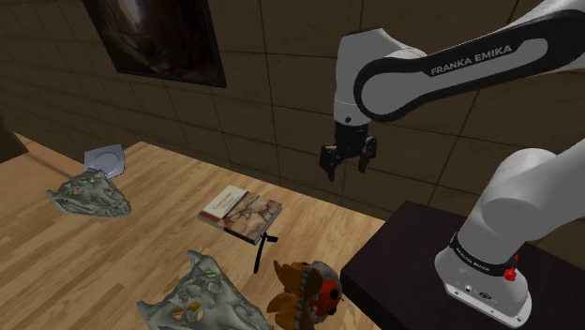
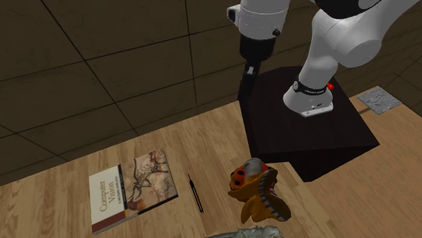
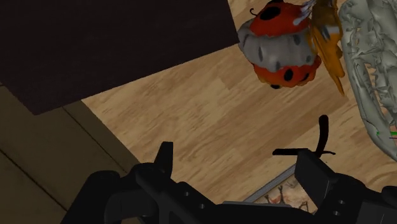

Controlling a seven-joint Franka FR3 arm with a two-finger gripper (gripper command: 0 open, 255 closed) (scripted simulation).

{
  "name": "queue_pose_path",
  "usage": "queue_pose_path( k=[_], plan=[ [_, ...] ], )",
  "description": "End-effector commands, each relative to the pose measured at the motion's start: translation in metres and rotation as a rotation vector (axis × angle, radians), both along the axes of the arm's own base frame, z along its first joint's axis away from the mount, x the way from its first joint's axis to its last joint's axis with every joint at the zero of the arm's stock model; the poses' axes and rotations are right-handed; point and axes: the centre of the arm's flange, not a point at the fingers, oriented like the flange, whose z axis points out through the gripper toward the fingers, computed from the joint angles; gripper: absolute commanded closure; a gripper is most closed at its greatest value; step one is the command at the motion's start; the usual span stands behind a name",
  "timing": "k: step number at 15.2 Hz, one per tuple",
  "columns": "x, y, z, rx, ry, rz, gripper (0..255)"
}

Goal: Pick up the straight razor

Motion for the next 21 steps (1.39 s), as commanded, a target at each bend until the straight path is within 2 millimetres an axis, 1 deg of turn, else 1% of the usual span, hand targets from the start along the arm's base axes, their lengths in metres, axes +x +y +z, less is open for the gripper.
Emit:
queue_pose_path(
  k=[1, 6, 11, 16, 21],
  plan=[
    [0.005, 0.017, -0.019, -0.004, -0.009, -0.056, 0],
    [0.027, 0.06, -0.064, -0.017, -0.027, -0.184, 0],
    [0.054, 0.099, -0.11, -0.031, -0.044, -0.313, 0],
    [0.088, 0.133, -0.155, -0.044, -0.061, -0.441, 0],
    [0.126, 0.162, -0.2, -0.057, -0.079, -0.569, 0]
  ],
)
